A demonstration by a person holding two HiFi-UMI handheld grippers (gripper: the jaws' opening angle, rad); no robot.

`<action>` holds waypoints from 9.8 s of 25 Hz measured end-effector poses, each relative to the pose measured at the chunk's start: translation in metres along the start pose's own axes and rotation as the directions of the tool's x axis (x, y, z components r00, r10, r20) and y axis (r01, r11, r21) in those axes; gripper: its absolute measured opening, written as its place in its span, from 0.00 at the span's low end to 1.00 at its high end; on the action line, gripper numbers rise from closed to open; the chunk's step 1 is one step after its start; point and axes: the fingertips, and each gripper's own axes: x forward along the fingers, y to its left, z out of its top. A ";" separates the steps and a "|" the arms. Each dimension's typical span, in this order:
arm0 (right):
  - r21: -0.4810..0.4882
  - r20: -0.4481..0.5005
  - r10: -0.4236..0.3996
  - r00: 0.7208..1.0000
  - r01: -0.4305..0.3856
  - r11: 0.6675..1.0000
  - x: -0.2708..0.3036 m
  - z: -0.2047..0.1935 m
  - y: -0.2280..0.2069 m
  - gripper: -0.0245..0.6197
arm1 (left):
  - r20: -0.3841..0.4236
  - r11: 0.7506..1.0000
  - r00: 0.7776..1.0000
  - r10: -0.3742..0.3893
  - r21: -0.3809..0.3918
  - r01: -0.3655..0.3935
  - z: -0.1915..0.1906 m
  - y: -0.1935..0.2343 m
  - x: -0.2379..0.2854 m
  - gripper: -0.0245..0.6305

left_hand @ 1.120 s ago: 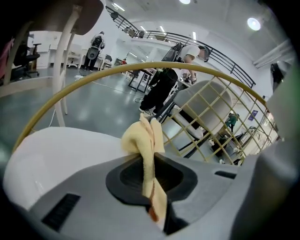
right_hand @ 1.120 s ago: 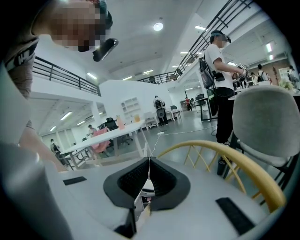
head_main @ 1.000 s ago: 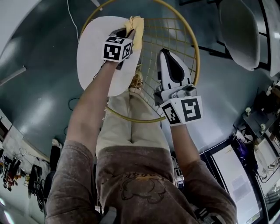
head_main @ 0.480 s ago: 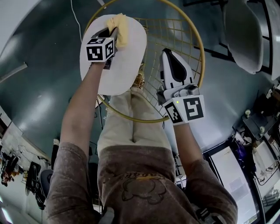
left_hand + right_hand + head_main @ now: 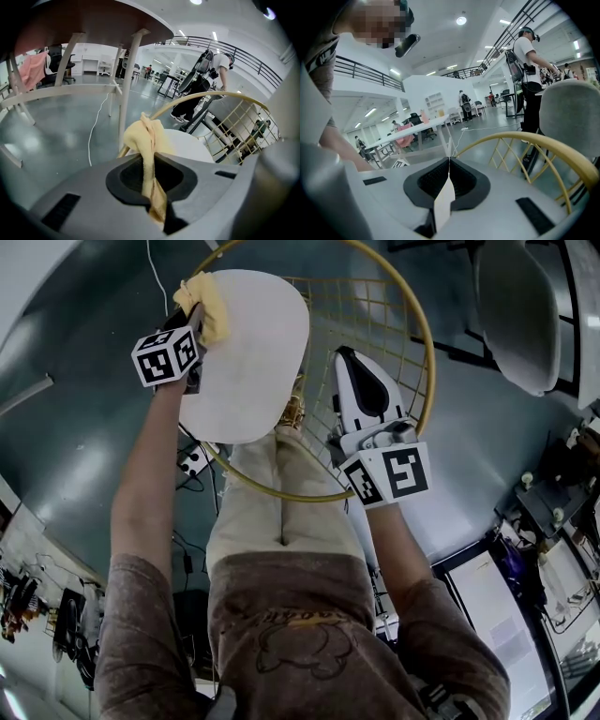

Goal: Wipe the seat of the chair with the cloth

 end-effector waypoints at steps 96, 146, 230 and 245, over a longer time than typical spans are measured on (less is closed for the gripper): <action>0.024 -0.021 -0.013 1.000 0.014 1.000 -0.007 -0.021 0.004 0.08 | -0.183 0.995 0.979 0.095 0.042 -0.088 -0.118 0.023 -0.074 0.11; 0.069 -0.008 -0.021 1.000 0.021 0.997 -0.022 -0.030 0.017 0.08 | -0.229 0.784 0.790 -0.569 -0.443 0.435 -0.188 -0.238 -0.091 0.11; -0.082 -0.044 0.075 0.996 -0.079 0.994 -0.098 0.081 0.095 0.08 | 0.263 0.957 0.964 0.043 -0.289 0.037 0.017 -0.087 -0.328 0.11; -0.116 0.085 0.141 0.986 -0.131 0.985 -0.163 0.162 0.134 0.08 | 0.452 0.981 0.889 -0.065 -0.132 0.139 0.122 -0.171 -0.452 0.11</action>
